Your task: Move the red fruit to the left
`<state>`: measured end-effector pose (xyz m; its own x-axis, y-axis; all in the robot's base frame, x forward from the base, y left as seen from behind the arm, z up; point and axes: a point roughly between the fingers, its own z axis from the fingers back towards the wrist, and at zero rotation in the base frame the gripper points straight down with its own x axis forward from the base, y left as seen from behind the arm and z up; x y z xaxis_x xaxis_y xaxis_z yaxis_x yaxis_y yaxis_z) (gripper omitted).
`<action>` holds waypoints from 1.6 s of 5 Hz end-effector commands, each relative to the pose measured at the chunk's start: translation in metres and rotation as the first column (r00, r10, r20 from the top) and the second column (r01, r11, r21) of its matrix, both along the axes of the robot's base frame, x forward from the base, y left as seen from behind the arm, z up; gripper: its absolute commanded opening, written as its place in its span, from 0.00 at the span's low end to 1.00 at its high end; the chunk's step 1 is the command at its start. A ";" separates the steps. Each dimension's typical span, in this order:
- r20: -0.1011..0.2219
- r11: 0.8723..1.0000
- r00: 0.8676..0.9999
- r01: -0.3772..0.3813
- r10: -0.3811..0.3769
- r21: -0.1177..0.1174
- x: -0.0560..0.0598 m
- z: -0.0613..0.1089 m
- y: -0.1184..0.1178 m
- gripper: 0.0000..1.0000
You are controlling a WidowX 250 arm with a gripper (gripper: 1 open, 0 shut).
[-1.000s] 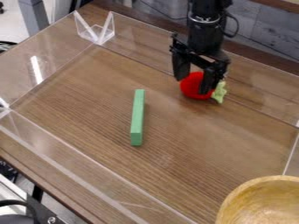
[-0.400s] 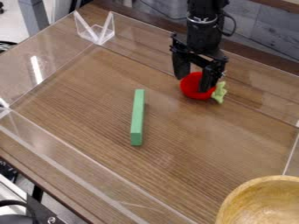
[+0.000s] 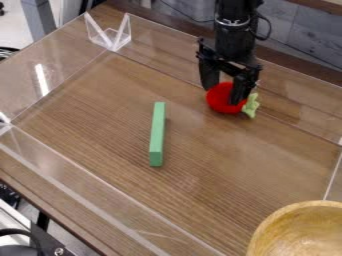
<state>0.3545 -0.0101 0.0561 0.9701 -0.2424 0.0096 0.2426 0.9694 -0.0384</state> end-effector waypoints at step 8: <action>0.084 1.000 0.996 -0.007 0.008 -0.020 0.012 0.026 0.006 0.00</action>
<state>0.3575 -0.0093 0.0519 0.9703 -0.2420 0.0032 0.2418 0.9685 -0.0599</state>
